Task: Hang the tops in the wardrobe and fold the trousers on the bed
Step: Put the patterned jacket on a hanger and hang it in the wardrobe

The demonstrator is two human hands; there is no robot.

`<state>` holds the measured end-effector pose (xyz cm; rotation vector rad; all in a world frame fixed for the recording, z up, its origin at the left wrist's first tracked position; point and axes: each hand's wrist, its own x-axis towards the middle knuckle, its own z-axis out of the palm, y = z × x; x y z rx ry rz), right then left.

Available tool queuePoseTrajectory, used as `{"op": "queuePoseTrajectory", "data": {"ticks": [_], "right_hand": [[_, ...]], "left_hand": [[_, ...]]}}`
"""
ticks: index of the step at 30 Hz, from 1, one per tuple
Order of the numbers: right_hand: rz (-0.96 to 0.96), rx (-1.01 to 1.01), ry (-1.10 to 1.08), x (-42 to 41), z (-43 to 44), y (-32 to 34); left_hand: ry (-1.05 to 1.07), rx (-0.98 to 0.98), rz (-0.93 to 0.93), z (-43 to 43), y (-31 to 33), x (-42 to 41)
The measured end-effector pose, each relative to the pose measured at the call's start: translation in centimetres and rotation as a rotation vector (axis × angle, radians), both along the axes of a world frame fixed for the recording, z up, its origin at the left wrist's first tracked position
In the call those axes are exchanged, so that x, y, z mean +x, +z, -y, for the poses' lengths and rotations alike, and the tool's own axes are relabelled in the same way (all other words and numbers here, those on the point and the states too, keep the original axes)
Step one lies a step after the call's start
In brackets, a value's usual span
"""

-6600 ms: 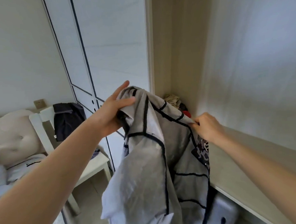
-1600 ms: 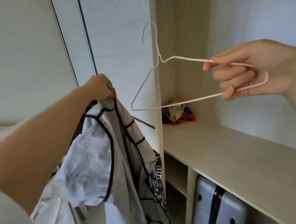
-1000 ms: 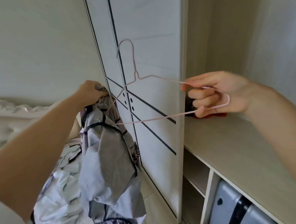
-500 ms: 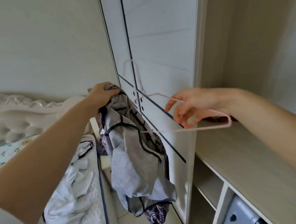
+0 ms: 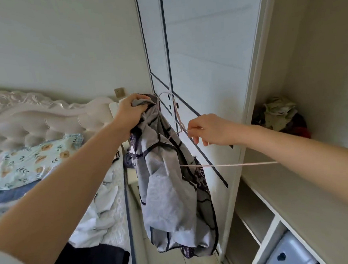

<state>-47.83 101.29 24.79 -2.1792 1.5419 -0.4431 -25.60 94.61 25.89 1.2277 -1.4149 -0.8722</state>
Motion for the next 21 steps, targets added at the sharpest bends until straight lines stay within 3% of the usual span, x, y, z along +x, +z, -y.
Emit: {"op": "queuePoseTrajectory", "data": {"ticks": [3,6,12,15,18,21], "right_hand": [[0.038,0.007,-0.005,0.0,0.7,0.2],[0.131,0.168,-0.001,0.9,1.3,0.3],[0.249,0.307,-0.149,4.8,1.4,0.0],[0.195,0.229,-0.168,5.7,0.8,0.0],[0.1,0.064,-0.177,5.3,0.5,0.1],[0.12,0.083,-0.182,4.2,0.0,1.5]], "left_hand": [[0.049,-0.08,0.16,0.1,-0.3,1.4],[-0.003,-0.119,0.259,-0.2,-0.3,2.5],[-0.032,-0.095,0.261,-0.5,-0.6,4.3],[-0.028,-0.051,0.198,-0.6,-0.8,5.6],[0.047,-0.076,0.299,-0.6,-0.7,6.9],[0.069,-0.096,0.427,-1.0,-0.5,8.2]]}}
